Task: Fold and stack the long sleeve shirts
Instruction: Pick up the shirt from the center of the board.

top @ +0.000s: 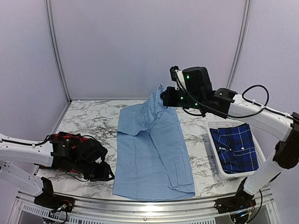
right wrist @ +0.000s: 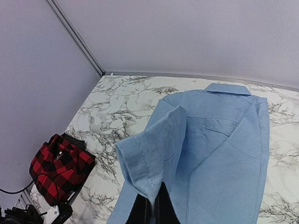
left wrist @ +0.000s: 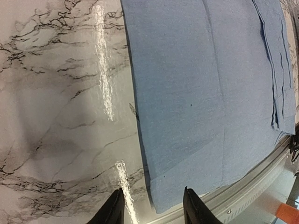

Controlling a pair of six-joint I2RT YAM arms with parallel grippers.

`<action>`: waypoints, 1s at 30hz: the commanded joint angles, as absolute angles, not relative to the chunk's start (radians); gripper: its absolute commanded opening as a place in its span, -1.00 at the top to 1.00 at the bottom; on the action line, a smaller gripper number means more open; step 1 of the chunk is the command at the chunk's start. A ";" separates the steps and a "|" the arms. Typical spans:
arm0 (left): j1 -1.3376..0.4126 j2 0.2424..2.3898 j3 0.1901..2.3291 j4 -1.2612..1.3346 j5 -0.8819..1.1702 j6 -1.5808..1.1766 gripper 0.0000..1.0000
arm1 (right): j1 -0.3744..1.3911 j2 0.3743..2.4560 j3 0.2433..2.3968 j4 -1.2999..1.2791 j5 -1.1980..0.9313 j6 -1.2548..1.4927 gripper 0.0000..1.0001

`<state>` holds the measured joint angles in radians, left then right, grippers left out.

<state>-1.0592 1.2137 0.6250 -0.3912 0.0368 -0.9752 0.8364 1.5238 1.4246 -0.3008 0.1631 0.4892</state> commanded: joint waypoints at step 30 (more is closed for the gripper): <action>-1.364 1.425 0.676 -0.379 -0.090 -1.264 0.62 | 0.834 1.402 1.439 -0.358 0.147 0.503 1.00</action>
<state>-1.3430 1.4277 0.6704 -0.3622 -0.0883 -1.2236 0.8330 1.4281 1.4014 -0.3531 0.1604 0.5224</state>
